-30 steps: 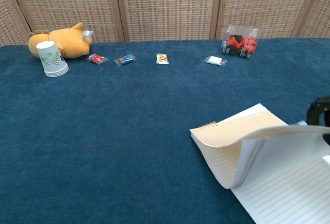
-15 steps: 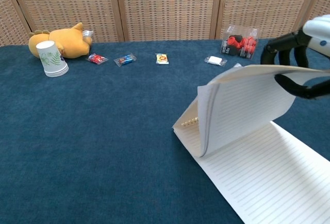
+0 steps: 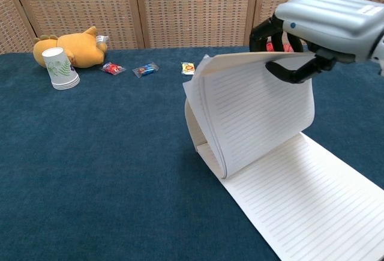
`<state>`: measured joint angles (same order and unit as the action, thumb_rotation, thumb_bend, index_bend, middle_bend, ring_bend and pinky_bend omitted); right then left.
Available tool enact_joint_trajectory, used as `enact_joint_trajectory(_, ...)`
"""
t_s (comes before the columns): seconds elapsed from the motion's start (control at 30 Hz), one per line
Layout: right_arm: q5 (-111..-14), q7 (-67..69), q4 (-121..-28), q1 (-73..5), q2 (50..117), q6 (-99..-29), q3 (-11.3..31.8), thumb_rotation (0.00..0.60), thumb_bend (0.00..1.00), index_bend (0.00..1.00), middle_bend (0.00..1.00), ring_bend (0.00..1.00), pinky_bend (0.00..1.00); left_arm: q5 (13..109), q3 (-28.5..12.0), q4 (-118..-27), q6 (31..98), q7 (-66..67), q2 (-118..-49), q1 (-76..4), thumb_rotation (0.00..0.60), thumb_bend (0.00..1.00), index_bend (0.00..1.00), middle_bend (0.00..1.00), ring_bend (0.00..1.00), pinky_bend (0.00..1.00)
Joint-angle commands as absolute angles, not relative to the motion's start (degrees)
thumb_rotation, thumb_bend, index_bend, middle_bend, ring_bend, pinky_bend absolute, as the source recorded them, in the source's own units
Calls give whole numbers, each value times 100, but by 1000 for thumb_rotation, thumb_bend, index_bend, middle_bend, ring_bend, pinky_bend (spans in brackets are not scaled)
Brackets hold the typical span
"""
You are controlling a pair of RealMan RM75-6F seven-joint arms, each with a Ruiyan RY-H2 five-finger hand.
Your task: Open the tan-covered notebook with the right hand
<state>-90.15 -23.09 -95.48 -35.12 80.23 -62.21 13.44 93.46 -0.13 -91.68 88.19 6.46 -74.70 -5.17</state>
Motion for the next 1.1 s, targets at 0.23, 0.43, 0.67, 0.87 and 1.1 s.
enact_joint_trajectory(0.23,-8442,-2604,-9194,-4036,8320,-5807,1672,600,757,698,591,533,634,9261,-5,-9162,8686,629,-7477,-561,600,157,0,0,0,91)
enact_joint_trajectory(0.43,-8145,-2539,-8920,-4266,8485,-5695,1831,600,756,699,590,532,634,9182,-25,-9156,8613,621,-7491,-589,600,157,0,0,0,91)
enact_joint_trajectory(0.67,-7902,-2448,-8502,-4530,8734,-5614,1912,600,757,700,591,532,634,9139,-31,-9165,8580,614,-7484,-604,600,157,0,0,0,91)
enact_joint_trajectory(0.87,-7732,-2406,-8234,-4753,8916,-5547,1962,600,755,700,591,532,634,9112,-27,-9162,8543,613,-7482,-620,600,157,0,0,0,91)
enact_joint_trajectory(1.1,-7555,-2419,-7914,-5010,9092,-5417,2024,600,749,701,591,532,634,9033,-42,-9150,8473,628,-7490,-642,600,157,0,0,0,91)
